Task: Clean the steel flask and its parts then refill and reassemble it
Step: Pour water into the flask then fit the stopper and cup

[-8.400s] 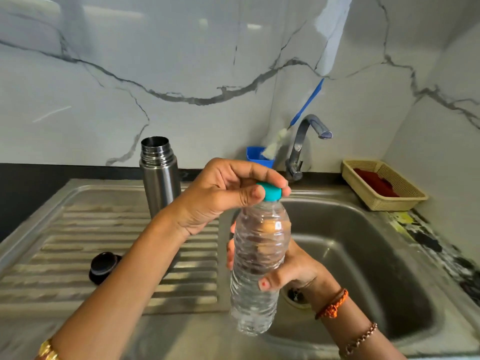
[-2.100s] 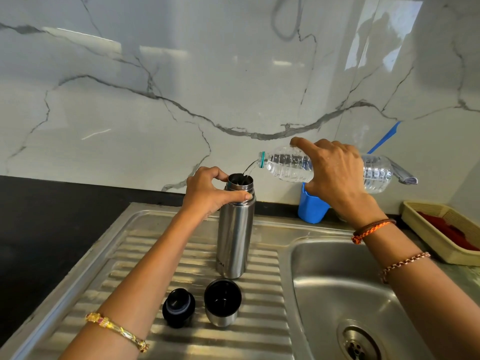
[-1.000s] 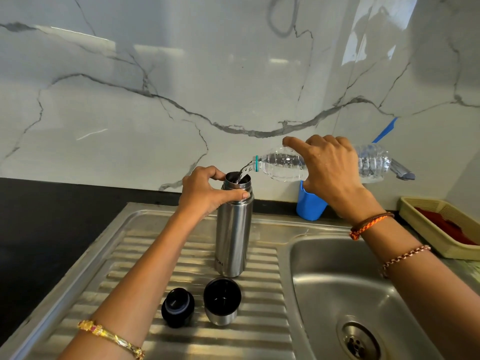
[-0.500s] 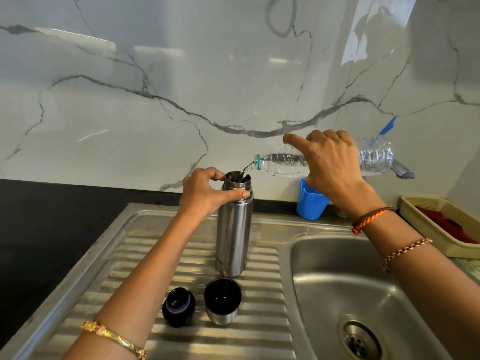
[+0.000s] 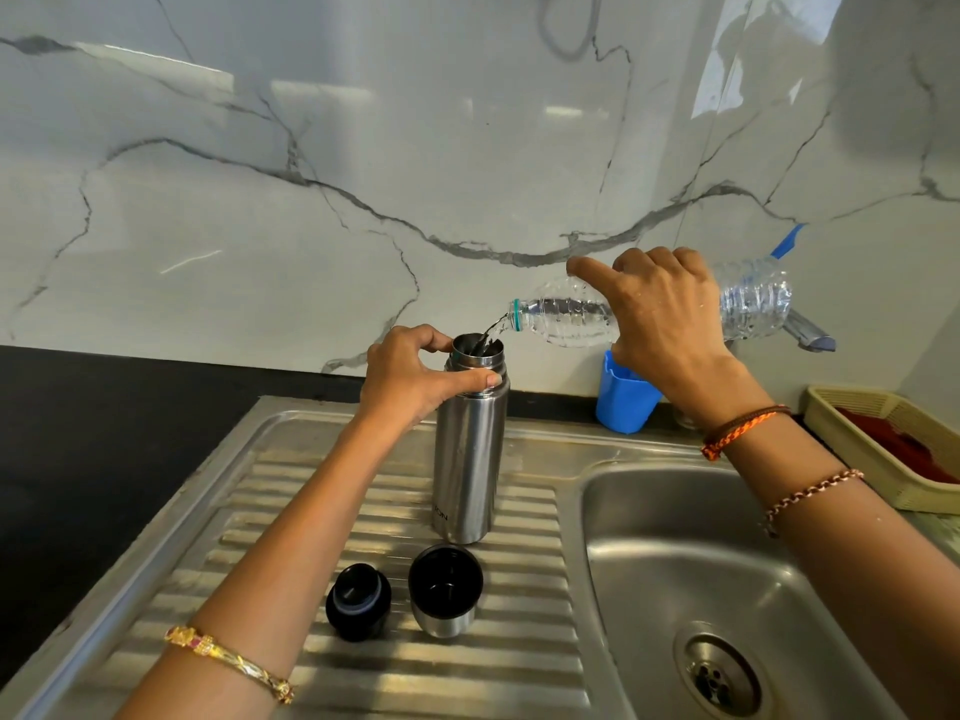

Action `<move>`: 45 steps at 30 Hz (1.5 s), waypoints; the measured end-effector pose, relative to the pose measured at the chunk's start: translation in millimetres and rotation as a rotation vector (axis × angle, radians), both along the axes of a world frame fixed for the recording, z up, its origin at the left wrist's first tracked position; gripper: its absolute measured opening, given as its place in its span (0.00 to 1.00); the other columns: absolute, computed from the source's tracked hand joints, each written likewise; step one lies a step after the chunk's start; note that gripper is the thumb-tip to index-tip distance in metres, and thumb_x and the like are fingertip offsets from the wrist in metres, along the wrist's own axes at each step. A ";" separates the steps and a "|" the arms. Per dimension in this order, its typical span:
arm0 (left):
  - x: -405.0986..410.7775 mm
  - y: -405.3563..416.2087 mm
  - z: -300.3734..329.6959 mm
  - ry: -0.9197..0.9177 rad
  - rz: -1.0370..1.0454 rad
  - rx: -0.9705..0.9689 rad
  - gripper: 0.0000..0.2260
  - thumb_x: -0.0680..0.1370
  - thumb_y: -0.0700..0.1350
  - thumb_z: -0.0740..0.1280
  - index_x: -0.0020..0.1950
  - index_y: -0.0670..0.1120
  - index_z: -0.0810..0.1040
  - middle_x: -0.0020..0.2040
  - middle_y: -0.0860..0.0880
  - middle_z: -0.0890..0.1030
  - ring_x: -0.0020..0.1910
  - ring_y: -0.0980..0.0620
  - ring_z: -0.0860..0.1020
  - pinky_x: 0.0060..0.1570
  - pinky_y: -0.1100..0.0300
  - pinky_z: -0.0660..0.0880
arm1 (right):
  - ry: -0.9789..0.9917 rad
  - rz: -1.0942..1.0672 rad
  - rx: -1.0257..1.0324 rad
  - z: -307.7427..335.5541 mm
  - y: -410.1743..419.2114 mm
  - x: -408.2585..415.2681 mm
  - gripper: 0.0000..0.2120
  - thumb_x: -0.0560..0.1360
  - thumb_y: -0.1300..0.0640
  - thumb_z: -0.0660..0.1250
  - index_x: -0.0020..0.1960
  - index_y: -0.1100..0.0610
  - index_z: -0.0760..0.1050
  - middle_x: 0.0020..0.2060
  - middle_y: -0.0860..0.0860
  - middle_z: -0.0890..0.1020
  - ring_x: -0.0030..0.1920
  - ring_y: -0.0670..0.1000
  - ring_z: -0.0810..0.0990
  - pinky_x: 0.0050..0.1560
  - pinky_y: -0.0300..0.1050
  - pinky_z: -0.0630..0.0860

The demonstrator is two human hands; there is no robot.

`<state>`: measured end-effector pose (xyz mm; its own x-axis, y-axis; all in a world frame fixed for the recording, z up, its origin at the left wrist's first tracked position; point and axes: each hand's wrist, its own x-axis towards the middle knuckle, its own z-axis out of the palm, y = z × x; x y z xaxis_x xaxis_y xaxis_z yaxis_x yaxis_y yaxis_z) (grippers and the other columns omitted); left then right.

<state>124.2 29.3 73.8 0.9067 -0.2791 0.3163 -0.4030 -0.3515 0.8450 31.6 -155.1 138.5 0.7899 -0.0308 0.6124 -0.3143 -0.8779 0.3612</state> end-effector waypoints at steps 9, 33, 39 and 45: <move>-0.8 -0.3 -1.5 0.023 0.001 0.004 0.21 0.62 0.51 0.78 0.48 0.51 0.72 0.54 0.53 0.73 0.63 0.50 0.70 0.57 0.56 0.67 | -0.016 0.018 -0.050 0.0 -0.3 2.4 0.33 0.70 0.69 0.65 0.71 0.48 0.61 0.49 0.56 0.78 0.49 0.58 0.75 0.54 0.50 0.67; -5.4 0.4 1.9 -0.009 -0.007 0.013 0.23 0.64 0.49 0.78 0.55 0.45 0.76 0.51 0.54 0.72 0.53 0.56 0.68 0.53 0.60 0.65 | -0.106 0.104 -0.561 12.2 -2.0 24.5 0.28 0.58 0.64 0.72 0.54 0.43 0.75 0.33 0.47 0.78 0.33 0.49 0.76 0.45 0.43 0.73; -6.2 0.5 0.6 -0.006 -0.002 0.015 0.21 0.64 0.49 0.78 0.53 0.46 0.76 0.51 0.54 0.73 0.52 0.55 0.69 0.52 0.60 0.66 | -0.094 0.130 -0.652 14.3 1.3 27.9 0.28 0.58 0.61 0.74 0.55 0.42 0.75 0.32 0.47 0.76 0.33 0.49 0.75 0.47 0.42 0.74; -5.5 0.9 0.6 -0.022 0.009 0.023 0.23 0.64 0.50 0.78 0.55 0.46 0.76 0.50 0.55 0.72 0.52 0.56 0.69 0.51 0.60 0.65 | -0.091 0.204 -0.764 18.3 5.7 36.9 0.27 0.61 0.65 0.65 0.55 0.43 0.74 0.33 0.48 0.77 0.34 0.50 0.76 0.49 0.45 0.74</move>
<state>118.6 30.2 74.3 0.9019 -0.2788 0.3301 -0.4186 -0.3747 0.8273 68.6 -149.4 156.8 0.6805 0.5638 0.4681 -0.2312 -0.4409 0.8673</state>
